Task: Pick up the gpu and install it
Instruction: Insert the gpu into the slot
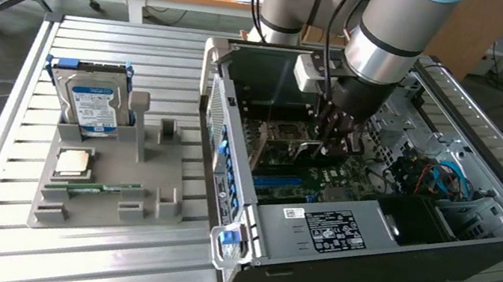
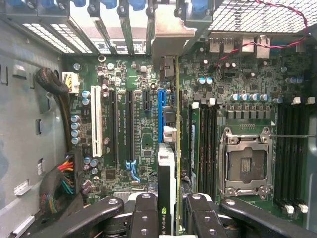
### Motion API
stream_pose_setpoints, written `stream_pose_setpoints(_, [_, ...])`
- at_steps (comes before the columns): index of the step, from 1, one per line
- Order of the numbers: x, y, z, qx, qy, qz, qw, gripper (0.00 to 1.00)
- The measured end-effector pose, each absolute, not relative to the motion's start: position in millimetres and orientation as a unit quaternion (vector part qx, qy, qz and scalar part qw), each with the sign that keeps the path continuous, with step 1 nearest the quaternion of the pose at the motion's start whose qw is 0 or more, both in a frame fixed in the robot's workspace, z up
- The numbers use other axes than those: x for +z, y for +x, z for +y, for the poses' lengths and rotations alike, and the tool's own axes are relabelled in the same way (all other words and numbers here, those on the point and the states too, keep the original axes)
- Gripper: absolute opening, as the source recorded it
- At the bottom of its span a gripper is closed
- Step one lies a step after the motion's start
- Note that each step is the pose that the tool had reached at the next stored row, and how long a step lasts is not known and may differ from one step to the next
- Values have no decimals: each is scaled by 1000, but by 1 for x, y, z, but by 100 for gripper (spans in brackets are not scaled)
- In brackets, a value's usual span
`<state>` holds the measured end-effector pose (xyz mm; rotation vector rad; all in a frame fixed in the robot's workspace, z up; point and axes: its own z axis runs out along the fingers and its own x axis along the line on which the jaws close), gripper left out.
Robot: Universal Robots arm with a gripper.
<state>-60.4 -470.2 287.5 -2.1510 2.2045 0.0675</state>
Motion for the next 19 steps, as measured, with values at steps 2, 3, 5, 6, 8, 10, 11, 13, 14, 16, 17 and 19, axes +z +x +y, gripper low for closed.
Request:
stream_pose_setpoints(2, [286,-63,-470,22,-698,715,30,27])
stream_pose_setpoints(3, [285,-64,-470,22,-698,715,30,27])
stream_pose_setpoints(5, [284,-65,-470,22,-698,715,30,27])
stream_pose_setpoints(6, [284,-65,-470,22,-698,715,30,27])
stream_pose_setpoints(8, [282,-65,-470,22,-698,715,30,27])
stream_pose_setpoints(10, [280,-66,-470,22,-698,715,30,27])
stream_pose_setpoints(11, [278,-66,-470,22,-698,715,30,27])
stream_pose_setpoints(13, [277,-67,-470,22,-698,715,30,27])
stream_pose_setpoints(14, [277,-67,-470,22,-698,715,30,27])
stream_pose_setpoints(16, [276,-68,-470,22,-698,715,30,27])
stream_pose_setpoints(17, [276,-69,-470,22,-698,715,30,27])
stream_pose_setpoints(19, [276,-71,-470,22,-698,715,30,27])
